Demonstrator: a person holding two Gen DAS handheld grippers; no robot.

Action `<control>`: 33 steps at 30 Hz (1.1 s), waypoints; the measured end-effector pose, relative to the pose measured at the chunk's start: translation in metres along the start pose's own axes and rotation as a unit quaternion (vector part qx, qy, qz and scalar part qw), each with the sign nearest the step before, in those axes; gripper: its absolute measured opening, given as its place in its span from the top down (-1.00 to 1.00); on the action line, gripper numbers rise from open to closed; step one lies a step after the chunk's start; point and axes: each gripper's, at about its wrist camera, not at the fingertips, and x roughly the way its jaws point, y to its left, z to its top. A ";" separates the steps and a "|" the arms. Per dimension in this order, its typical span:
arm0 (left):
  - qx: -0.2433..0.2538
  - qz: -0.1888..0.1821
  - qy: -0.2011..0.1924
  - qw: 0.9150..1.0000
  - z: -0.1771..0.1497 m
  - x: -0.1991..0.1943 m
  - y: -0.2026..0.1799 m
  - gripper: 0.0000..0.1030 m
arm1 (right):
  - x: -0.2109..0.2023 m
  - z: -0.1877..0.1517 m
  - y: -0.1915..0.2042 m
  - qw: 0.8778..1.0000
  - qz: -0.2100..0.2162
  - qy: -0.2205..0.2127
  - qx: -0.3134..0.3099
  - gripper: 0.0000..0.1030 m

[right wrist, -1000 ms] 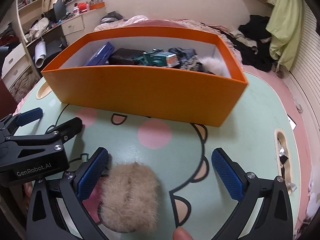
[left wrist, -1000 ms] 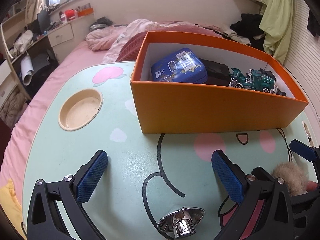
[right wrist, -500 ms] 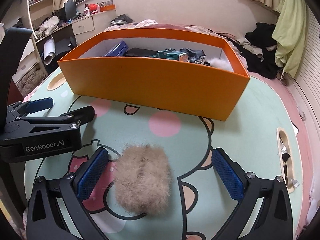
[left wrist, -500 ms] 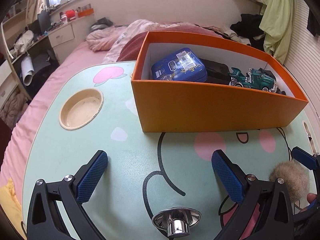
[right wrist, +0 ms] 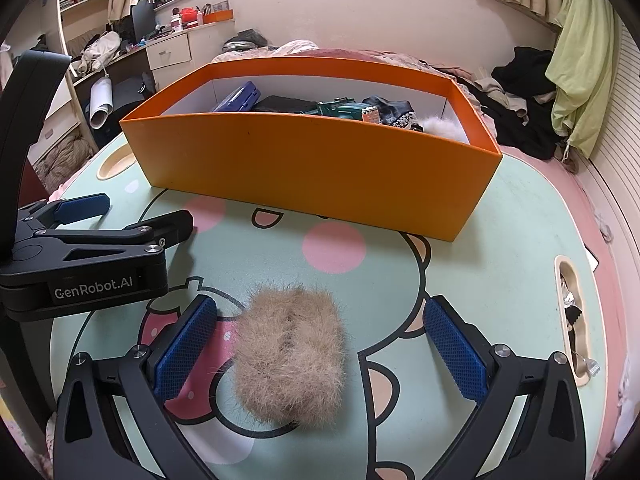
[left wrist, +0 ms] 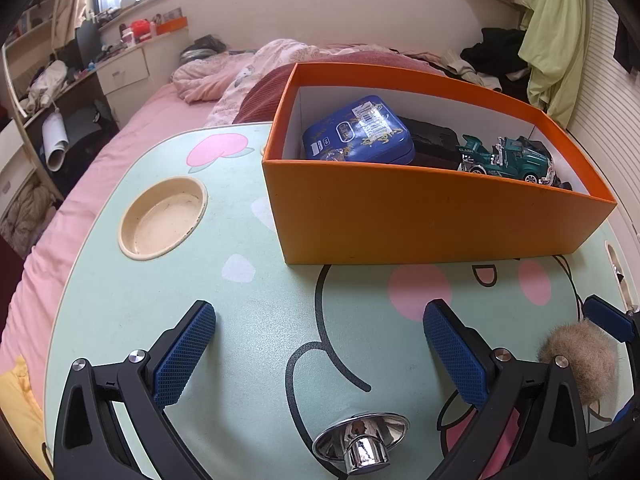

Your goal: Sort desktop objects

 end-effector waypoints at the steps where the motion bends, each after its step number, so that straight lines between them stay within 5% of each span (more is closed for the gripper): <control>1: 0.000 0.000 0.000 1.000 0.000 0.000 0.000 -1.00 | 0.000 0.000 0.000 1.000 0.000 0.000 0.000 -0.99; 33: 0.000 0.000 0.000 1.000 0.000 0.000 -0.001 -1.00 | -0.001 -0.002 0.002 1.000 0.000 -0.006 0.001 -0.99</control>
